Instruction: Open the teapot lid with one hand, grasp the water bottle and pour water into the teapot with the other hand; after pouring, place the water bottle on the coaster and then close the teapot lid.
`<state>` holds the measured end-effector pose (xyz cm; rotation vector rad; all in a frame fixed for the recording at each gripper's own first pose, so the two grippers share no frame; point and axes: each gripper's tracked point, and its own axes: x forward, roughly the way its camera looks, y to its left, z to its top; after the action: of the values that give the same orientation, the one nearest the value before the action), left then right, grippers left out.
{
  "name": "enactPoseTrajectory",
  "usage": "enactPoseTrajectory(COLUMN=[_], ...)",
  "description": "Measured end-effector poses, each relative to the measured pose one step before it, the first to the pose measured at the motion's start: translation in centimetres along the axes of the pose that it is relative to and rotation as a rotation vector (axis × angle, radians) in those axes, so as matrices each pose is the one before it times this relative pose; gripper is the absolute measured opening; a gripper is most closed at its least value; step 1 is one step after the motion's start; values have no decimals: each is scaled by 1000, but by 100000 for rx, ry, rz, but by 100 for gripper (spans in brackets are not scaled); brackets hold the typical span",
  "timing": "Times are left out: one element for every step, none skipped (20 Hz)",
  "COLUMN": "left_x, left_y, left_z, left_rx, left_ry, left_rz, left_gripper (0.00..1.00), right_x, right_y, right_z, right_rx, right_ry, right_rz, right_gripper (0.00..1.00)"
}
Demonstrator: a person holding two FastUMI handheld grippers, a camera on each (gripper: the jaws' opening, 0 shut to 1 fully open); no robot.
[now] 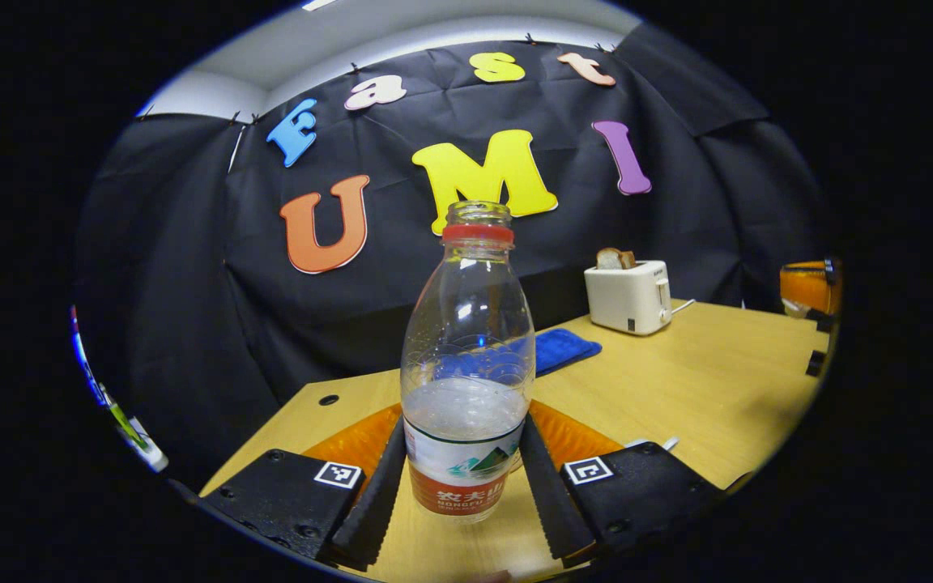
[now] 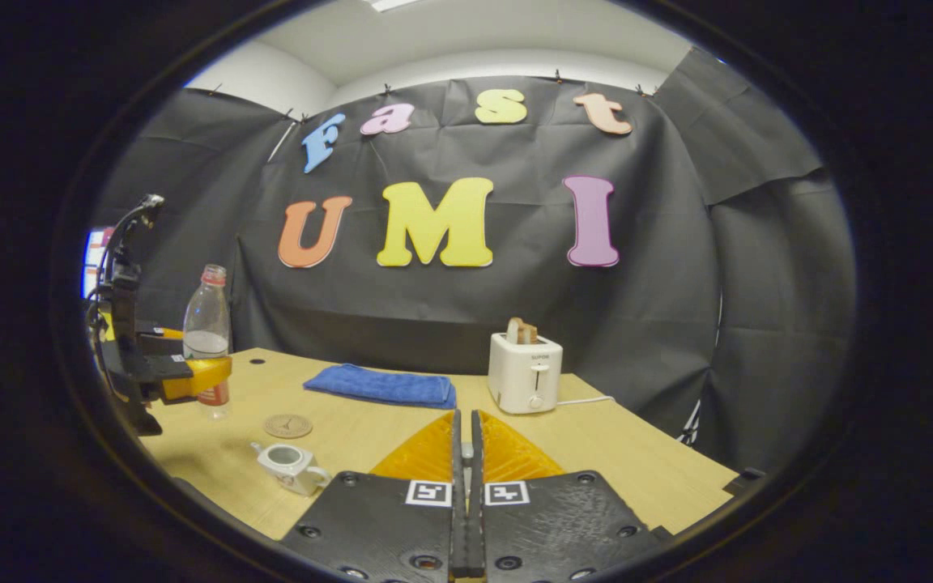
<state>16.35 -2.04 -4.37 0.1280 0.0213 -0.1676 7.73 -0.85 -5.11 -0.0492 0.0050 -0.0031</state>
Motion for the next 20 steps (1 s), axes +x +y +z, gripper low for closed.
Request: enactPoseTrajectory(left_x=[626, 686, 835, 851, 863, 885, 888, 905, 852, 716, 742, 569, 318, 282, 361, 229, 152, 252, 307, -7], left_y=[-70, 112, 276, 18, 116, 21, 95, 39, -17, 334, 114, -213, 164, -123, -49, 12, 113, 15, -7, 215], left_z=[-171, -122, -96, -353, -173, -347, -233, -251, -531, -345, -181, -306, -544, -320, -200, -233, -288, -211, -285, -113], left_rx=[-3227, -2349, -1687, -2027, -2071, -2556, -2250, -1843, -718, -597, -795, -932, -535, -740, -433, -342, -45, 24, 560, 795], left_ry=[-327, -571, -17, 127, -77, 75, -490, -315, 168, -371, -431, -56, 216, 420, -21, 333, 376, 338, 810, 272], left_rz=[289, 843, 756, -7, 217, -439, -96, -155, 56, 997, 320, -124, 49, -608, -71, -73, 96, -17, 259, 557], left_gripper=[76, 76, 76, 76, 77, 77, 77, 77, 77, 77, 77, 77, 78, 77, 78, 78, 78, 78, 78, 78], right_x=[75, 122, 193, 58, 186, 205, 203, 369, 231, 182, 207, 283, 212, 178, 280, 165, 182, 53, 95, 111], right_y=[45, 6, -21, -116, -109, -133, -112, -164, -80, -50, -80, 88, -43, -58, 131, 41, 0, 81, -10, -56], right_z=[-106, -176, -118, -305, -245, -225, -210, -307, -271, -354, -301, -303, -426, -228, -224, -264, -325, -180, -230, -123], right_rx=[-436, -177, 123, 261, 373, 363, 26, -54, 20, 130, -67, -328, -578, -260, -274, -110, 17, -97, -28, -65], right_ry=[235, 432, 416, 647, 671, 535, 585, 709, 634, 614, 687, 651, 759, 458, 542, 617, 509, 494, 377, 319], right_rz=[-155, -97, -19, -64, -252, -185, -125, -403, -180, -97, -44, -27, -113, -295, -41, -21, 25, 112, -16, -60], right_gripper=[0, 0, 0, 0, 0, 0, 0, 0, 0, 0, 0, 0, 0, 0, 0, 0, 0, 0, 0, 0])
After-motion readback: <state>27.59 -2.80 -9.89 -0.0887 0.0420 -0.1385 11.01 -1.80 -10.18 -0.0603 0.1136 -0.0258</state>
